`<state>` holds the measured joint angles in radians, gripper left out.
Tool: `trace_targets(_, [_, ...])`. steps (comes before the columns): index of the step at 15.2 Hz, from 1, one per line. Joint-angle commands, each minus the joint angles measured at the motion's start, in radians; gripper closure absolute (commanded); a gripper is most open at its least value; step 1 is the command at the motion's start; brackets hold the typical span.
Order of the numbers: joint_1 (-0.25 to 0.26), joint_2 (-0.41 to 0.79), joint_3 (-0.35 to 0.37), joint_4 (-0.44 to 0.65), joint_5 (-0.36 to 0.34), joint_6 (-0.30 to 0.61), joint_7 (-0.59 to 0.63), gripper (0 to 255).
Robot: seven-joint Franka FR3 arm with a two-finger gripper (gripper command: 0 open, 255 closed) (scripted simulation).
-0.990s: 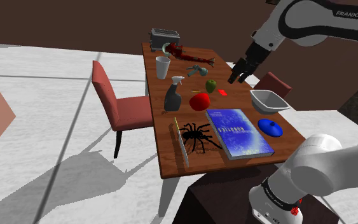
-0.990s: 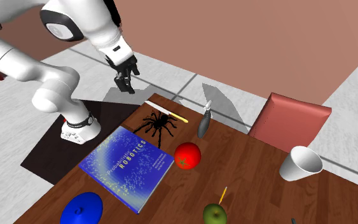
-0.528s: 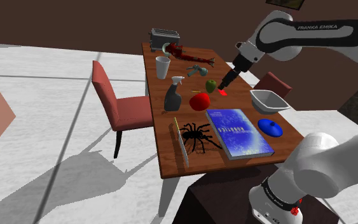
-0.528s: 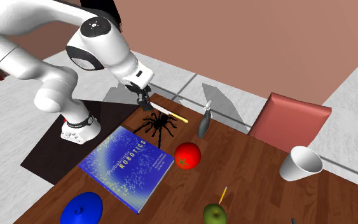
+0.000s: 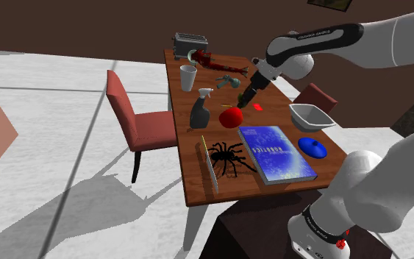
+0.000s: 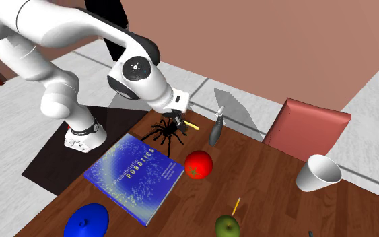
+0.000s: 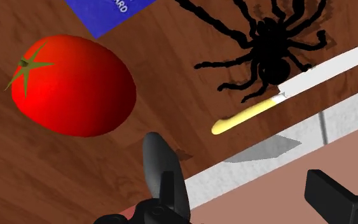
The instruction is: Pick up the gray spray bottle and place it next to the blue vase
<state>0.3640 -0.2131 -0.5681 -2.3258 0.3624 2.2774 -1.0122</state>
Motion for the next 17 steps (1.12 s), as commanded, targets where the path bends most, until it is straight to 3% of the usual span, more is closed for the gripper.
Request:
trace_targets(1, [0.042,0.097,-0.039,0.051,0.101,0.016,-0.157,0])
trace_targets(5, [0.062,0.297,-0.059,0.180,0.307,-0.012,-0.439,0])
trace_targets(9, [0.019,0.479,-0.013,0.328,0.461,-0.066,-0.660,0])
trace_targets(13, [-0.034,0.627,0.050,0.478,0.549,-0.115,-0.813,0])
trace_targets(17, [-0.033,0.662,0.069,0.483,0.579,-0.088,-0.826,0])
